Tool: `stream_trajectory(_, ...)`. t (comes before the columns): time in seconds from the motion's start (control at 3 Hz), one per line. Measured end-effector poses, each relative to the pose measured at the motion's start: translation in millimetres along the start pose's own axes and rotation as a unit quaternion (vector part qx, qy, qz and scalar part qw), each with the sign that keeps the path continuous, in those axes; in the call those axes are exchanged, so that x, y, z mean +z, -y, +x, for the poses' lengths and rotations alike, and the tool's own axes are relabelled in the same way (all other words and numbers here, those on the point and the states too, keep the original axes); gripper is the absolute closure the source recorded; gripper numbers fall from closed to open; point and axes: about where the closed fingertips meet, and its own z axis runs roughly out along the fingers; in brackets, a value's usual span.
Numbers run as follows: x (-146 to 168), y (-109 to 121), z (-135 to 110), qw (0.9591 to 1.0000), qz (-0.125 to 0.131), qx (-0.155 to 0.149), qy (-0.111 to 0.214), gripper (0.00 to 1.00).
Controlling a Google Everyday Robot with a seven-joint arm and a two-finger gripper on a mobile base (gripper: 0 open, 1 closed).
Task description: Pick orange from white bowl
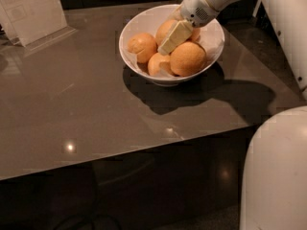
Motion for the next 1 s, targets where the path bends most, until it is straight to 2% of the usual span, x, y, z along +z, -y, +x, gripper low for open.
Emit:
stream_trajectory(0.33, -0.5, 0.3, -0.2, 1.0, -0.004, 0.003, -0.001, 0.29)
stream_trajectory(0.67, 0.8, 0.1, 0.2, 0.9999, -0.01, 0.006, -0.003, 0.35)
stream_trajectory(1.0, 2.9, -0.3, 0.7, 0.9998, -0.017, 0.009, -0.006, 0.52)
